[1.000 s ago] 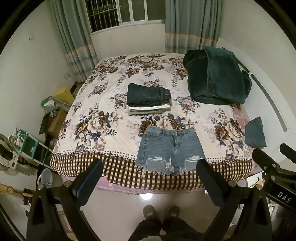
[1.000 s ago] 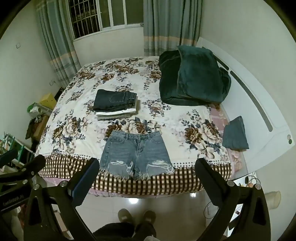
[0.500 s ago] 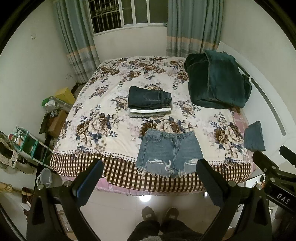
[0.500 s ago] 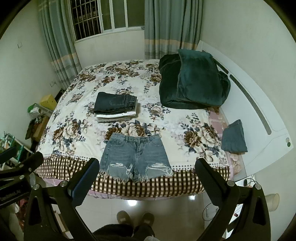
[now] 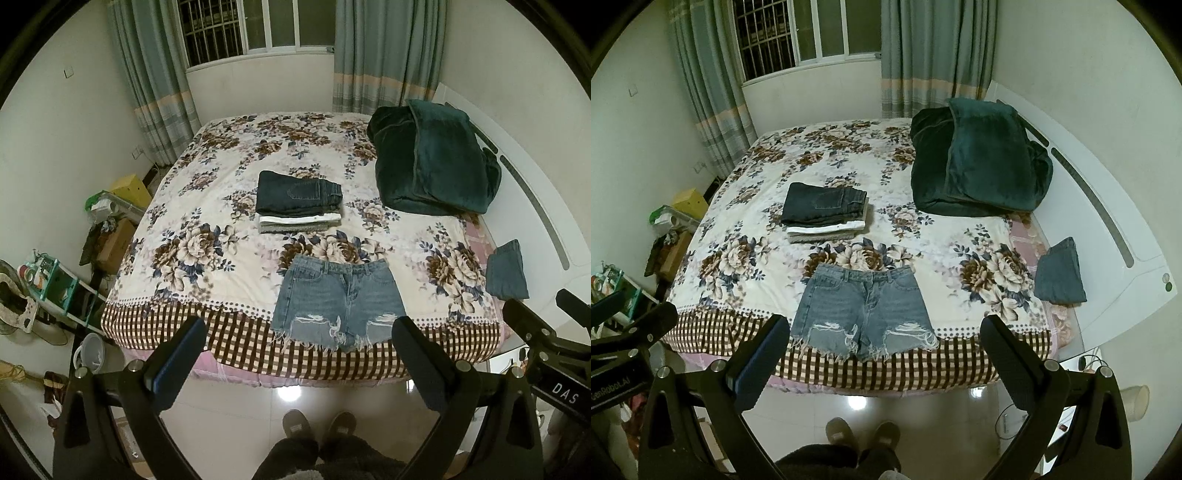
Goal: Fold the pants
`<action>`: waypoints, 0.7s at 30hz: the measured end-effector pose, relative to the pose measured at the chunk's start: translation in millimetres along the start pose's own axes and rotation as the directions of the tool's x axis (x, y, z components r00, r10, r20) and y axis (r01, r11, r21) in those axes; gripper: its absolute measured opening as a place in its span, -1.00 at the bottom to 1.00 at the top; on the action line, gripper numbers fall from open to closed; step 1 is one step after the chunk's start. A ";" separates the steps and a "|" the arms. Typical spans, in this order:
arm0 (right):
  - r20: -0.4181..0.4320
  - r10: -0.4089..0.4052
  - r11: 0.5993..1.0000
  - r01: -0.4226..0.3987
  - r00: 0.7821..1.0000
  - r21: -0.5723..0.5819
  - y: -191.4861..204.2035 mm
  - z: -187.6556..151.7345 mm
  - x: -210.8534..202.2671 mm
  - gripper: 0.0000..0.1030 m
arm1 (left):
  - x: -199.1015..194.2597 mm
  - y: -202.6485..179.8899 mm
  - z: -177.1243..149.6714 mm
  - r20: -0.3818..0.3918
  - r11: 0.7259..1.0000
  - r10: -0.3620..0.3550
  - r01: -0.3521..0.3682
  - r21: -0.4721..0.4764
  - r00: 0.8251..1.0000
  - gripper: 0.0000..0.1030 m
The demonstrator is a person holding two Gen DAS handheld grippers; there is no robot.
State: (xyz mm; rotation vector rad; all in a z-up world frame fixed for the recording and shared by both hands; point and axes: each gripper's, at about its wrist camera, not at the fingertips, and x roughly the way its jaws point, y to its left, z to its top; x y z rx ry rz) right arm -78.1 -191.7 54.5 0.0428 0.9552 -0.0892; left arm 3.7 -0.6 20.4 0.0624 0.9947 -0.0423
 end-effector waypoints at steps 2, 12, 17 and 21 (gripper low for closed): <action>0.000 0.003 1.000 -0.003 1.000 -0.002 4.5 5.4 -8.7 1.00 | -0.3 -0.1 0.2 0.000 1.000 -0.002 0.002 -0.001 1.000 1.00; 0.000 0.008 1.000 -0.008 1.000 -0.008 6.2 0.7 -13.8 1.00 | -4.2 -0.1 -3.0 0.006 1.000 -0.003 0.003 -0.002 1.000 1.00; 0.001 0.008 1.000 -0.008 1.000 -0.009 6.4 -1.6 -14.9 1.00 | -9.8 -0.5 -7.2 0.008 1.000 -0.007 0.007 -0.008 1.000 1.00; 0.001 0.008 1.000 -0.008 1.000 -0.010 5.9 -0.9 -15.5 1.00 | -11.3 -0.3 -7.4 0.010 1.000 -0.007 0.007 -0.007 1.000 1.00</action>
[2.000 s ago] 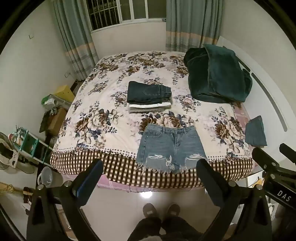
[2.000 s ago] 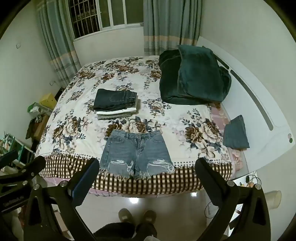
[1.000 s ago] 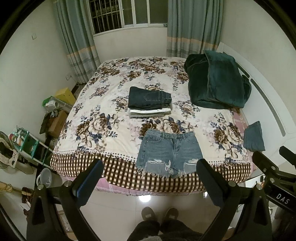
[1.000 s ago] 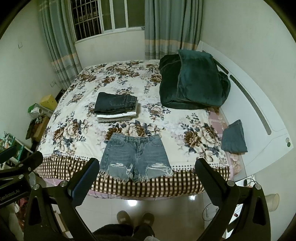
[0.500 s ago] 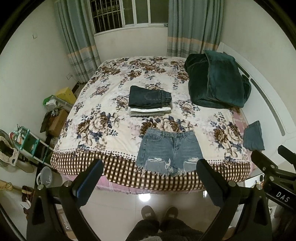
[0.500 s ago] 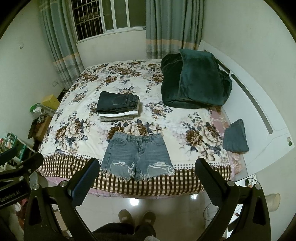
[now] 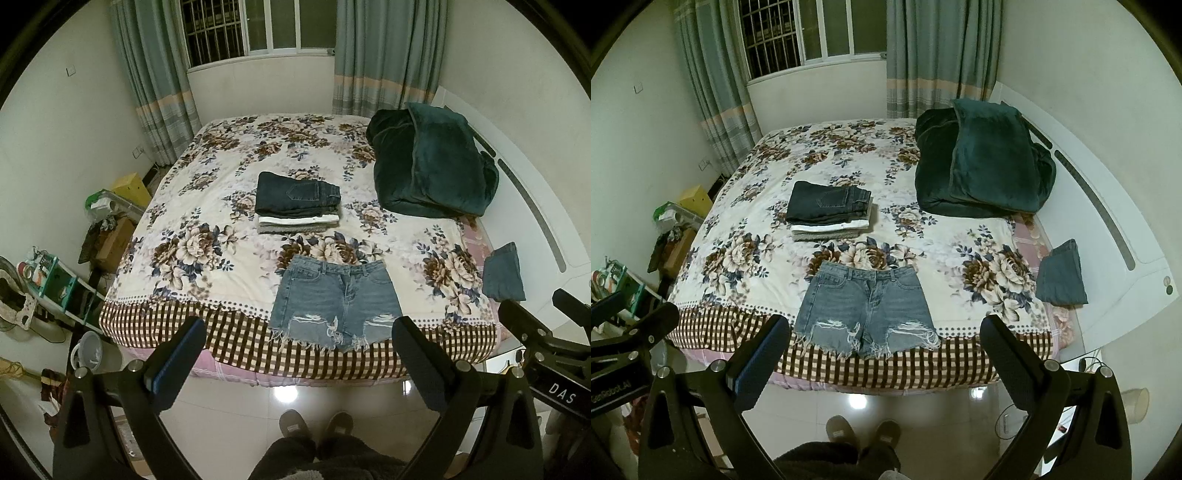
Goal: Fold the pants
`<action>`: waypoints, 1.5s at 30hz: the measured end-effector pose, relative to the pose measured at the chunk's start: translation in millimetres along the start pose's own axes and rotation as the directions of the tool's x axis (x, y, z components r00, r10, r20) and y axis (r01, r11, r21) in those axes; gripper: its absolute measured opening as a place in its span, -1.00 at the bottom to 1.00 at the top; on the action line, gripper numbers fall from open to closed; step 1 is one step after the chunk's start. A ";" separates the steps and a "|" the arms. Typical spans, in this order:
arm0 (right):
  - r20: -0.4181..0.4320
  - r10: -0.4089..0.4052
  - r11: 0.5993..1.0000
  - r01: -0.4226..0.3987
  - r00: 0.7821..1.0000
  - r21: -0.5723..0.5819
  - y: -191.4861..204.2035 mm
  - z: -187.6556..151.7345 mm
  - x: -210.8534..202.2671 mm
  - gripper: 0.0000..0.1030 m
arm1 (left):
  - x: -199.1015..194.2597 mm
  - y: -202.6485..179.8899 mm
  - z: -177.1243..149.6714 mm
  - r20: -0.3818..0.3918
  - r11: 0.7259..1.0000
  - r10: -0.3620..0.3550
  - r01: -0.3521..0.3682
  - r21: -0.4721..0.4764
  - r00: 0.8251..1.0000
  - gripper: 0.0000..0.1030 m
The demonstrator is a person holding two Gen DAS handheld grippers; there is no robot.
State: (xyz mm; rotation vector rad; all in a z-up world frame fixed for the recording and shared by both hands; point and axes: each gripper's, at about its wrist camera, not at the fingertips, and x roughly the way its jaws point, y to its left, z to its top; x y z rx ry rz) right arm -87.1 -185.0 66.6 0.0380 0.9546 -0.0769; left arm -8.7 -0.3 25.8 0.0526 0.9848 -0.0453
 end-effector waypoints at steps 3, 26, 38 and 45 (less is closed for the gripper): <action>0.000 0.001 1.000 -0.001 1.000 0.002 -1.4 -0.8 1.3 1.00 | 1.6 -0.7 0.6 -0.003 1.000 0.000 0.000 0.001 1.000 1.00; 0.003 0.001 1.000 -0.001 1.000 -0.002 -3.7 -2.9 0.0 1.00 | 0.6 -0.8 -0.4 0.001 1.000 -0.003 0.003 -0.002 1.000 1.00; -0.029 0.004 0.999 -0.003 1.000 0.034 -12.5 3.9 4.1 1.00 | 0.1 -6.3 3.2 -0.003 1.000 -0.003 0.003 0.005 1.000 1.00; -0.060 0.014 0.995 -0.008 0.998 0.100 -13.5 17.7 61.3 1.00 | 46.6 -5.7 28.7 -0.017 1.000 0.002 -0.002 0.005 1.000 1.00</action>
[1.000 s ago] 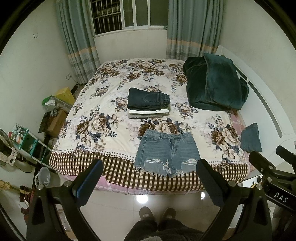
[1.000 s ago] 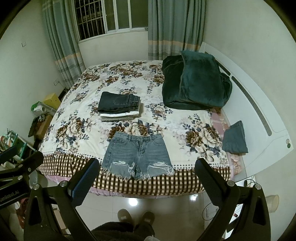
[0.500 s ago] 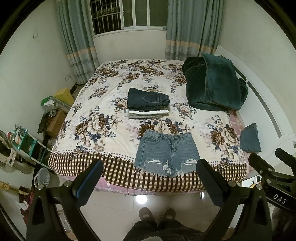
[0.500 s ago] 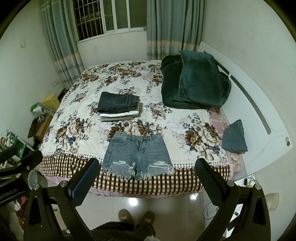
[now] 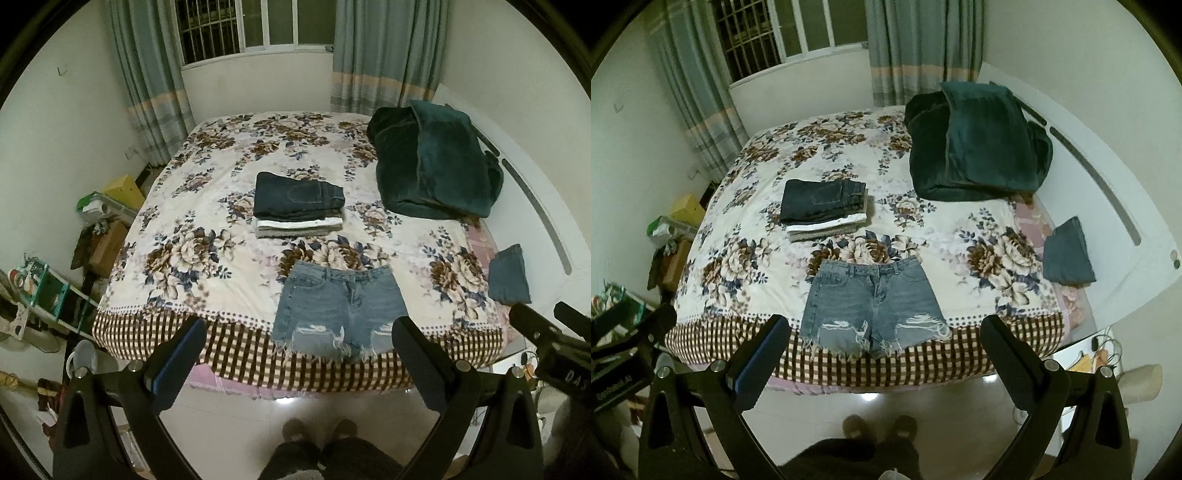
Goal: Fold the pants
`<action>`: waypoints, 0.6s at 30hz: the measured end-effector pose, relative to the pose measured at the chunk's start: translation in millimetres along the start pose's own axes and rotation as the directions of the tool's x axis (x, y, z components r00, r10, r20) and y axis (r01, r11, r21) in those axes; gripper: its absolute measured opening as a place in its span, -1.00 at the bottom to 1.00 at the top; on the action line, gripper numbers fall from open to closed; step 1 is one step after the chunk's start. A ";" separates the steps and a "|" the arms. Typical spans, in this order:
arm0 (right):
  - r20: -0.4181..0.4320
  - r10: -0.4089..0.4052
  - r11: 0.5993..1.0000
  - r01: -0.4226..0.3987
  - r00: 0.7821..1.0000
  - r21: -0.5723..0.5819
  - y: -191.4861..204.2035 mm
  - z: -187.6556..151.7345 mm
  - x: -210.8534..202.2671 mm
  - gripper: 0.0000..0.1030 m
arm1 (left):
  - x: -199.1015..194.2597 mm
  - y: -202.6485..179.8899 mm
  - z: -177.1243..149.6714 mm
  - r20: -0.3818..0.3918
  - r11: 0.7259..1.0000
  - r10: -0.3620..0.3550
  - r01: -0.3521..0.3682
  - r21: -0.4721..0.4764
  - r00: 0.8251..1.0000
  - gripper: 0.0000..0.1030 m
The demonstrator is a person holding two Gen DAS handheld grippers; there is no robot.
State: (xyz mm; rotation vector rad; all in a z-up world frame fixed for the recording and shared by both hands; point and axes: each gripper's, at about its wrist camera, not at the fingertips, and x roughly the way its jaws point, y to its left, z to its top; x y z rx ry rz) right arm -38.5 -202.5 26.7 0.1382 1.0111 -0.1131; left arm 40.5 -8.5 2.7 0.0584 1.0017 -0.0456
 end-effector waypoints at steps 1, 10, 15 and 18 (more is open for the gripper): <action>-0.007 -0.002 1.000 0.002 1.000 0.008 -1.5 4.4 12.0 1.00 | 10.5 -3.4 4.6 -0.003 1.000 0.006 -0.006 0.001 1.000 1.00; -0.136 0.067 0.998 -0.066 0.988 0.010 -41.5 53.4 157.2 1.00 | 111.9 -11.0 17.8 -0.050 0.985 0.158 -0.161 -0.068 0.986 1.00; -0.245 0.173 0.984 -0.176 0.954 0.007 -87.9 93.0 278.8 1.00 | 196.6 -44.9 9.1 -0.142 0.959 0.199 -0.222 -0.174 0.970 1.00; -0.333 0.239 0.966 -0.258 0.912 -0.014 -121.2 114.2 373.4 1.00 | 257.7 -85.7 -9.5 -0.208 0.933 0.238 -0.283 -0.224 0.949 1.00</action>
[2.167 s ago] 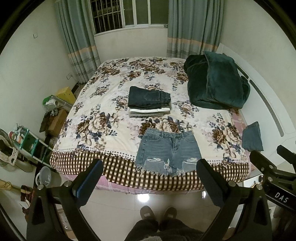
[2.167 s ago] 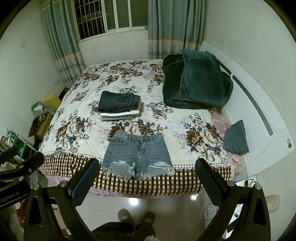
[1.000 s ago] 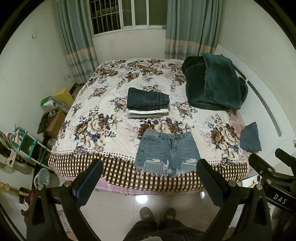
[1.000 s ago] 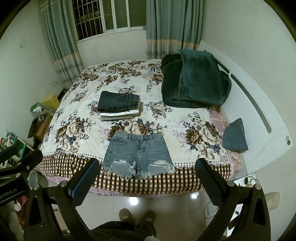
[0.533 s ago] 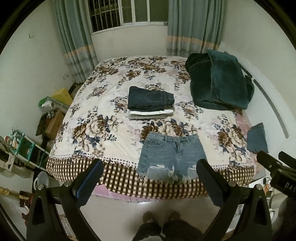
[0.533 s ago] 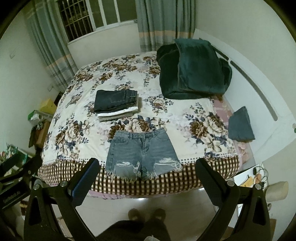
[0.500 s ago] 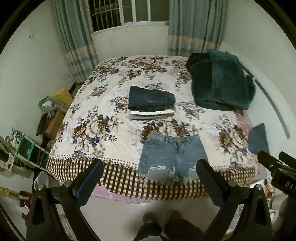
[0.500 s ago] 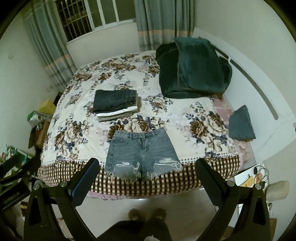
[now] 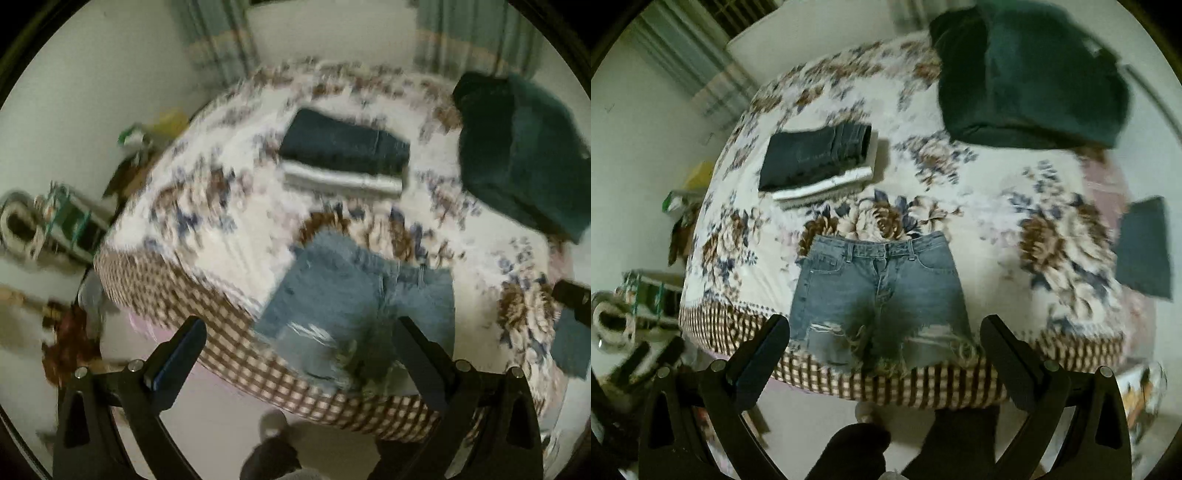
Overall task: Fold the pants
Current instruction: 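Grasp the frayed hem of the blue denim shorts with both grippers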
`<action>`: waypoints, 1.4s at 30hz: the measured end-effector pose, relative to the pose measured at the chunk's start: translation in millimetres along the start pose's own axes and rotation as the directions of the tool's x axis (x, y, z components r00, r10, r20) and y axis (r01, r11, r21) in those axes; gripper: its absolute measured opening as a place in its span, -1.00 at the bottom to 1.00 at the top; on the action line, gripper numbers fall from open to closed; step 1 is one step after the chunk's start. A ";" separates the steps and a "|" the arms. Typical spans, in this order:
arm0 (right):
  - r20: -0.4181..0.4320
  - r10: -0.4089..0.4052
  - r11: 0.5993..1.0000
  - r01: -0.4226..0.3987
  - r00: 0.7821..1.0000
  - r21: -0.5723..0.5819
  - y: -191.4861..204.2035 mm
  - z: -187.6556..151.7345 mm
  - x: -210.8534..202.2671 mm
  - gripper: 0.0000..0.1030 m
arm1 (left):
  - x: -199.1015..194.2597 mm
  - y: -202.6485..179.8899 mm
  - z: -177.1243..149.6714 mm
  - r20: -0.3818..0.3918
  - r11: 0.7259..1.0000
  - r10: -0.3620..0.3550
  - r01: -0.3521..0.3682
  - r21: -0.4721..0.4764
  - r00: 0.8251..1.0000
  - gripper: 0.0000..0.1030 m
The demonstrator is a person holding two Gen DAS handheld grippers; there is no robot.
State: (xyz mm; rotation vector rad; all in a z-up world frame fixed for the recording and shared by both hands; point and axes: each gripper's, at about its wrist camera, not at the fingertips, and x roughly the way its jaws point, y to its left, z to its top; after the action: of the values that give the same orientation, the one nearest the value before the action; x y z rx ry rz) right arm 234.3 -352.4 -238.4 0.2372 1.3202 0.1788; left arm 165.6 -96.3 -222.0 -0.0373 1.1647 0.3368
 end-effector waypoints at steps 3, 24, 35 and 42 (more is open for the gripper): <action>-0.105 0.025 0.999 -0.027 0.994 -0.022 -51.7 27.1 62.1 1.00 | 58.0 -56.8 -27.8 -0.112 0.999 0.015 -0.019 -0.037 0.994 1.00; -0.401 0.185 0.959 -0.254 0.897 -0.124 -186.5 63.4 337.3 1.00 | 247.0 -264.6 -171.3 -0.342 1.000 -0.001 0.005 0.011 0.940 -0.86; -0.441 0.239 0.956 -0.290 0.865 -0.051 -117.4 66.3 409.4 -0.74 | 177.6 -183.6 -135.3 -0.249 1.000 -0.024 0.018 -0.025 0.968 -0.94; -0.371 0.269 0.940 -0.326 0.889 -0.098 -66.7 73.3 342.1 -0.88 | 130.0 -118.7 -101.4 -0.162 0.989 -0.071 0.049 -0.139 0.984 -0.94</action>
State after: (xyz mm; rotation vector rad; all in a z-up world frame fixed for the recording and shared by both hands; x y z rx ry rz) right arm 387.2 -331.7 -559.4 0.2821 1.6129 0.6104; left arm 153.7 -198.1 -397.3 -0.2217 1.3021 0.3634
